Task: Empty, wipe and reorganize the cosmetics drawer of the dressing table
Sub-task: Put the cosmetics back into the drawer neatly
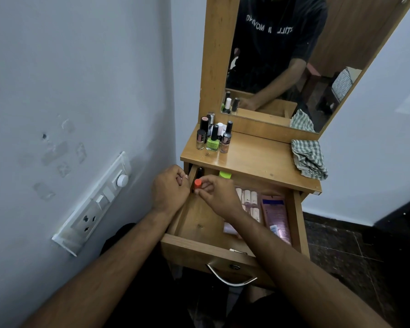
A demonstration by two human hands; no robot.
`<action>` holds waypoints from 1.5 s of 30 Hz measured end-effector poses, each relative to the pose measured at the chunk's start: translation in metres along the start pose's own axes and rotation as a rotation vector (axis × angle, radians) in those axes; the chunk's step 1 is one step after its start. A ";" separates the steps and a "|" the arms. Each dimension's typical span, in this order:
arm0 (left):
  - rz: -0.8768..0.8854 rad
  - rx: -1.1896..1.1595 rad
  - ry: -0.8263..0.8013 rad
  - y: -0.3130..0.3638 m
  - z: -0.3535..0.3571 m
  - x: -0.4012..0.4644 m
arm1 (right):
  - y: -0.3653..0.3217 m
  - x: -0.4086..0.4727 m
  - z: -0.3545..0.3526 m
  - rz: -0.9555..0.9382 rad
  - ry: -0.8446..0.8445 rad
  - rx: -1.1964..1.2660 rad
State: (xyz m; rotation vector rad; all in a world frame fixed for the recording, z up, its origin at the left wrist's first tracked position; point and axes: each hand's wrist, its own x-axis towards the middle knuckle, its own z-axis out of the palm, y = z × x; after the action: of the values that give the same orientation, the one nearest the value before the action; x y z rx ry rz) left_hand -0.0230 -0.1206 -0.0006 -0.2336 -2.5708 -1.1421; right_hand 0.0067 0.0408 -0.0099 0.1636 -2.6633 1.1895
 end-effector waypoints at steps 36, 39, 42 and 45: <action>-0.019 0.021 -0.011 0.001 0.000 -0.001 | -0.002 -0.001 0.013 0.113 0.104 0.068; -0.023 0.023 -0.010 0.001 0.000 0.000 | 0.000 0.001 0.015 0.074 0.082 0.024; -0.022 0.019 -0.003 0.002 0.001 0.000 | 0.000 0.003 0.019 0.025 0.072 -0.077; -0.030 0.017 0.000 0.002 0.001 0.000 | 0.000 0.004 0.019 0.005 0.046 -0.126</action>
State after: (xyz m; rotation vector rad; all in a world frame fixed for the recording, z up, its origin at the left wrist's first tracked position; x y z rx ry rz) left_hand -0.0224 -0.1188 0.0000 -0.1913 -2.5915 -1.1305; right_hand 0.0004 0.0265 -0.0212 0.1080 -2.6898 1.0099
